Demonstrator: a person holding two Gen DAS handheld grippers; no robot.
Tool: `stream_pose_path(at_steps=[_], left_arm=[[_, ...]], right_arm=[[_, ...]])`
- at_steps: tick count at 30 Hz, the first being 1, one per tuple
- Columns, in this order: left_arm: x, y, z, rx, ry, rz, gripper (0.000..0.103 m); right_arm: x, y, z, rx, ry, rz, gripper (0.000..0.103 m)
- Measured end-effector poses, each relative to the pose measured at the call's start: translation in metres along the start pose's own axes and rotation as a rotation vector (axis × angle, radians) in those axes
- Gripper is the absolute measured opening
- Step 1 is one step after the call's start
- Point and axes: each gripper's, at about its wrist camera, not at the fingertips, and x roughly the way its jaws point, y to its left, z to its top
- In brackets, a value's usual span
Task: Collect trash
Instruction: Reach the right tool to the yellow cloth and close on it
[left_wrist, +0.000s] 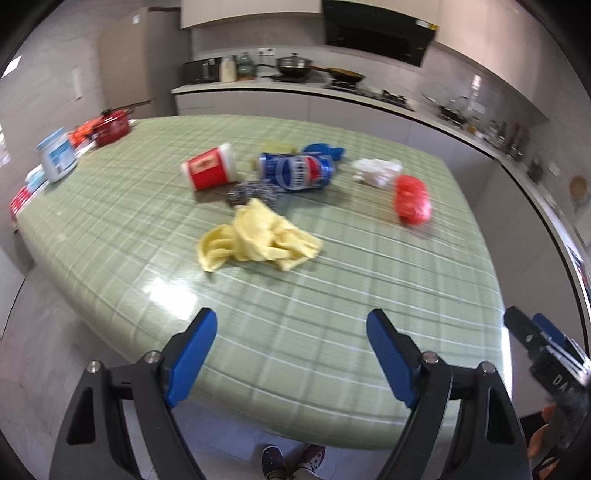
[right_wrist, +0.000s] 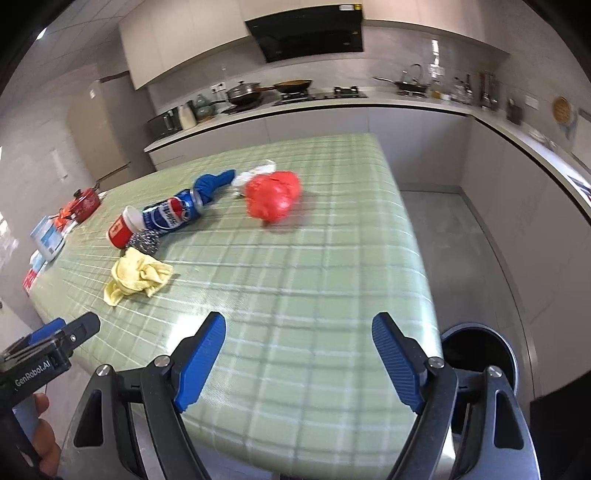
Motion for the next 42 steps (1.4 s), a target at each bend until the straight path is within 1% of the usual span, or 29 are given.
stream_pose_path(at_steps=[3,6,9,11,16,19,21,26,28,32,37,42], left_arm=[[0.011,0.01,0.008,-0.026,0.024,0.028,0.084],[0.02,0.018,0.016,-0.042,0.027,0.05,0.084],[0.034,0.021,0.021,-0.052,0.045,0.054,0.084],[0.044,0.021,0.025,-0.044,0.061,0.056,0.084],[0.068,0.026,0.036,-0.02,0.091,0.027,0.084],[0.084,0.034,0.047,0.013,0.105,0.002,0.084],[0.091,0.041,0.056,0.025,0.112,-0.014,0.084],[0.096,0.069,0.078,0.056,0.073,-0.015,0.084],[0.099,0.083,0.084,0.059,0.063,-0.01,0.084],[0.106,0.107,0.09,0.05,0.069,-0.011,0.084],[0.116,0.135,0.094,0.019,0.085,-0.001,0.084],[0.121,0.151,0.098,0.003,0.087,0.009,0.084]], right_arm=[[0.014,0.006,0.012,-0.009,-0.001,0.032,0.083],[0.029,0.01,0.022,-0.004,0.016,0.073,0.083],[0.04,0.014,0.027,-0.022,0.013,0.069,0.083],[0.047,0.014,0.03,-0.009,0.028,0.077,0.083],[0.062,0.02,0.037,0.007,0.034,0.056,0.083],[0.072,0.031,0.039,0.015,0.035,0.035,0.083],[0.08,0.041,0.039,0.032,0.044,0.021,0.083],[0.101,0.078,0.042,0.04,0.054,0.02,0.083],[0.109,0.098,0.043,0.034,0.054,0.033,0.083],[0.128,0.139,0.041,-0.006,0.071,0.066,0.083],[0.142,0.177,0.041,-0.048,0.082,0.115,0.083],[0.156,0.212,0.039,-0.085,0.102,0.16,0.083]])
